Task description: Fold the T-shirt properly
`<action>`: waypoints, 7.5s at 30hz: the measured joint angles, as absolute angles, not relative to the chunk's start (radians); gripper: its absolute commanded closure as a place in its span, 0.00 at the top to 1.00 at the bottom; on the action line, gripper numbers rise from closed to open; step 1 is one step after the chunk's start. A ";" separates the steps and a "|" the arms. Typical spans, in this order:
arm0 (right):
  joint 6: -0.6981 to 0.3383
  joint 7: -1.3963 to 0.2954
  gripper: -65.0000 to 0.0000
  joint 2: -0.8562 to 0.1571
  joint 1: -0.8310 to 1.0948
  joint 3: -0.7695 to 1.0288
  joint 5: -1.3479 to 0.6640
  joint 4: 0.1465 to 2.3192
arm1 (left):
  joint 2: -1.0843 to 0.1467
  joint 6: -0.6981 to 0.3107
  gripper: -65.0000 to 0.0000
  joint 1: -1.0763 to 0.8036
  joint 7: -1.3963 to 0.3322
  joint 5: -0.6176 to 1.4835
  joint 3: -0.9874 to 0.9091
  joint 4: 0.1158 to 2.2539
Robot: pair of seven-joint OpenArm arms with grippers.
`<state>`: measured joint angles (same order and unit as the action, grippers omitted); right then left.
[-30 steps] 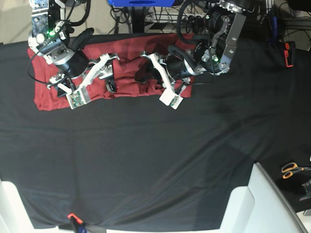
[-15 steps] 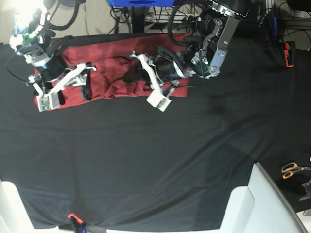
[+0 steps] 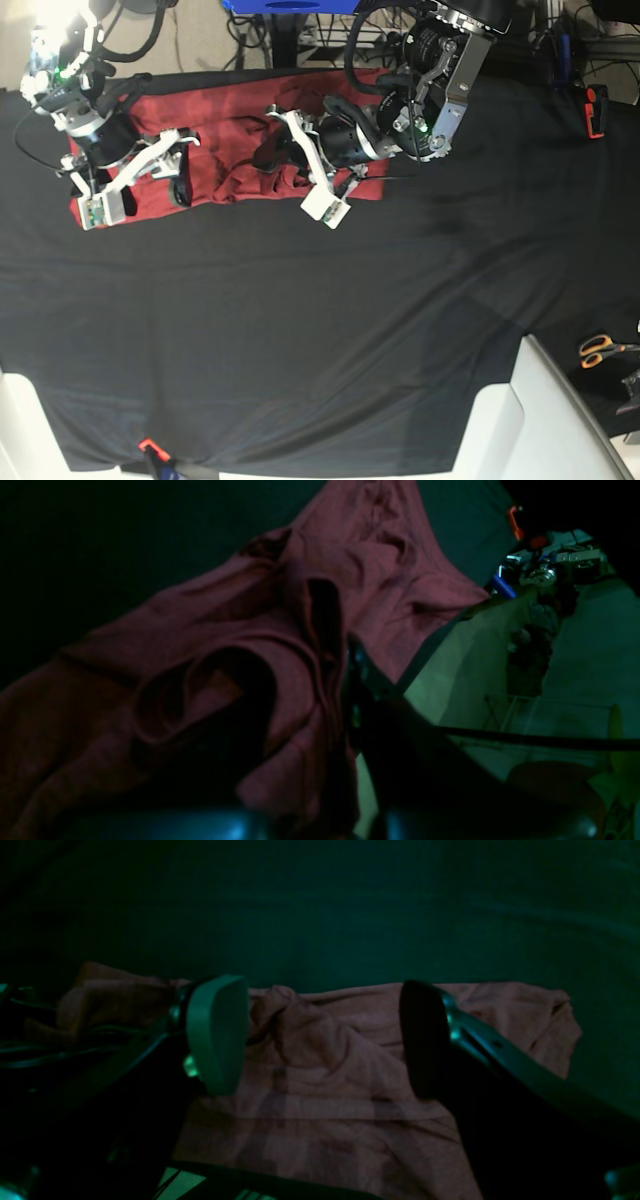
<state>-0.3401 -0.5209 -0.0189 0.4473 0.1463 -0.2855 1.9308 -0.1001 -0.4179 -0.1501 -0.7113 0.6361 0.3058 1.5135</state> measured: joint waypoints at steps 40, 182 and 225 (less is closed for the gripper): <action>-0.332 -0.523 0.66 -0.082 0.450 0.079 -0.275 1.932 | -0.353 -0.416 0.00 -0.068 -0.700 0.929 0.070 1.579; 0.609 -0.933 0.00 -0.209 0.199 -0.563 -0.308 1.778 | -0.352 -0.574 0.00 -0.437 -0.707 0.550 -0.764 1.411; 0.516 -0.679 0.53 -0.276 0.393 -0.537 -0.450 1.857 | -0.366 -0.574 0.00 -0.405 -0.707 0.550 -0.724 1.348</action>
